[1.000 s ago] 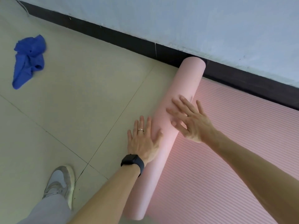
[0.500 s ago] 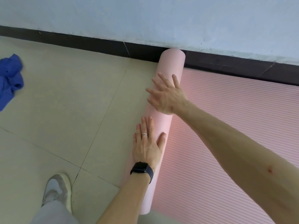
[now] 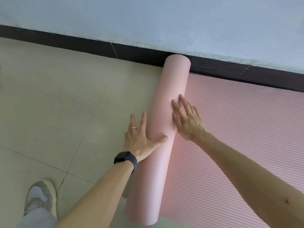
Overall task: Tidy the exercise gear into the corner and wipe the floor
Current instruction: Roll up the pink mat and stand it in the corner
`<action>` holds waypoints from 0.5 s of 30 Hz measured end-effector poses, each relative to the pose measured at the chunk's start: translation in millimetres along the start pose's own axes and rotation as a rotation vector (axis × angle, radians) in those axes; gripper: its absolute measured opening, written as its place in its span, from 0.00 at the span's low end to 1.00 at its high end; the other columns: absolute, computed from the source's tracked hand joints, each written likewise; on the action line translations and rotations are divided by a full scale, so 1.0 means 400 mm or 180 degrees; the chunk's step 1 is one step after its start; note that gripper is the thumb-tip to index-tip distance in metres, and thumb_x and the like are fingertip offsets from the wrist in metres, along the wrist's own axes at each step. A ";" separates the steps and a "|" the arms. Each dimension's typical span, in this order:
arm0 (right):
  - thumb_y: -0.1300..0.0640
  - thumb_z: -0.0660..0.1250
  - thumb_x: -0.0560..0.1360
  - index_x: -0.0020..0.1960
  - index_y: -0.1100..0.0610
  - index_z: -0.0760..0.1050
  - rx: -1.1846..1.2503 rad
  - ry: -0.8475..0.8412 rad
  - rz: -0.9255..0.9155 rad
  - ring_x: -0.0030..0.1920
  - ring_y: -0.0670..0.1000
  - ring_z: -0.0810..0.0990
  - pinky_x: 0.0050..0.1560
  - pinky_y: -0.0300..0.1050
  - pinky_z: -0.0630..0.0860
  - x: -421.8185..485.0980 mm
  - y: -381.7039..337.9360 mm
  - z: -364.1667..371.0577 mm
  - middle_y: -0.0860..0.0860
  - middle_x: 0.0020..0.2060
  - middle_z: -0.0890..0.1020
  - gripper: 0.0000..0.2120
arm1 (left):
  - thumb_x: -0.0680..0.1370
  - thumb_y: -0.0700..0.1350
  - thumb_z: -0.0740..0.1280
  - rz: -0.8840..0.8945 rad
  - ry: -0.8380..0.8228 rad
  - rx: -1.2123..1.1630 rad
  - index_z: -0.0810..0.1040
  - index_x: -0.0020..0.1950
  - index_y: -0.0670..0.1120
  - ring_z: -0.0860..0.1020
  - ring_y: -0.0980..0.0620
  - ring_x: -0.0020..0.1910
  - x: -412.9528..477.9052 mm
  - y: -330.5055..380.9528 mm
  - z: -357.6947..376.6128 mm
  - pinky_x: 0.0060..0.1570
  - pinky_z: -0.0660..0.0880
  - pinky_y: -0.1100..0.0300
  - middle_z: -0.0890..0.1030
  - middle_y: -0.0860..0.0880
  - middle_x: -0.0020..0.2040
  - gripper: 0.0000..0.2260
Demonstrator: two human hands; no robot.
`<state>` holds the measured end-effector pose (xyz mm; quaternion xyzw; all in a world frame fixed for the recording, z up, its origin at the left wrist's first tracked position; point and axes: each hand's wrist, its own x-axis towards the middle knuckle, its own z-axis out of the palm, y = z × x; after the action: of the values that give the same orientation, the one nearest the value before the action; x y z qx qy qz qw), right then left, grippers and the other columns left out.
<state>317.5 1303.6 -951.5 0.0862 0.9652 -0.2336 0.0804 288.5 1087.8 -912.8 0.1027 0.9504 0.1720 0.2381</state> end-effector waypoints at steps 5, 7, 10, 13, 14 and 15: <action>0.37 0.53 0.79 0.68 0.54 0.69 0.0016 0.0666 0.0117 0.77 0.60 0.57 0.73 0.63 0.62 0.008 0.026 -0.096 0.56 0.76 0.62 0.27 | 0.71 0.61 0.68 0.0301 -0.0255 -0.0335 0.34 0.76 0.68 0.70 0.41 0.70 -0.025 0.099 0.079 0.60 0.73 0.52 0.44 0.50 0.82 0.48; 0.37 0.56 0.79 0.68 0.56 0.69 -0.0047 0.0886 -0.0006 0.78 0.60 0.56 0.74 0.61 0.62 0.055 0.008 -0.149 0.56 0.76 0.63 0.28 | 0.70 0.60 0.68 0.0363 -0.0060 -0.0072 0.34 0.76 0.66 0.71 0.38 0.66 -0.043 0.129 0.105 0.58 0.75 0.50 0.44 0.48 0.82 0.48; 0.37 0.51 0.81 0.78 0.51 0.59 -0.0651 0.0465 -0.0336 0.80 0.55 0.46 0.79 0.60 0.48 0.138 -0.032 -0.195 0.52 0.80 0.53 0.30 | 0.70 0.59 0.68 0.0348 0.0091 0.0211 0.33 0.77 0.64 0.69 0.38 0.66 -0.058 0.153 0.133 0.59 0.74 0.46 0.43 0.46 0.82 0.49; 0.36 0.44 0.81 0.80 0.43 0.49 -0.1086 -0.0139 -0.0290 0.80 0.53 0.36 0.78 0.63 0.41 0.155 -0.009 -0.164 0.49 0.81 0.42 0.29 | 0.71 0.59 0.67 0.0343 0.0188 0.0509 0.33 0.78 0.61 0.66 0.36 0.69 -0.069 0.178 0.151 0.63 0.71 0.45 0.42 0.44 0.82 0.49; 0.36 0.42 0.81 0.80 0.41 0.48 -0.1001 -0.0220 -0.0207 0.79 0.52 0.34 0.77 0.64 0.40 0.140 0.013 -0.148 0.48 0.81 0.40 0.28 | 0.71 0.59 0.68 0.0399 0.0163 0.0559 0.33 0.78 0.61 0.64 0.35 0.70 -0.073 0.185 0.153 0.65 0.70 0.44 0.41 0.44 0.82 0.49; 0.36 0.41 0.81 0.80 0.39 0.48 -0.0833 -0.0204 -0.0104 0.79 0.51 0.33 0.77 0.64 0.40 0.119 0.038 -0.134 0.46 0.80 0.39 0.27 | 0.72 0.60 0.68 0.0505 0.0081 0.0550 0.33 0.78 0.60 0.61 0.35 0.72 -0.080 0.189 0.155 0.68 0.67 0.44 0.40 0.45 0.82 0.49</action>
<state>268.0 1347.8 -920.4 0.0517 0.9856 -0.1096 0.1179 354.9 1165.7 -922.3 0.1955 0.9535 0.1091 0.2019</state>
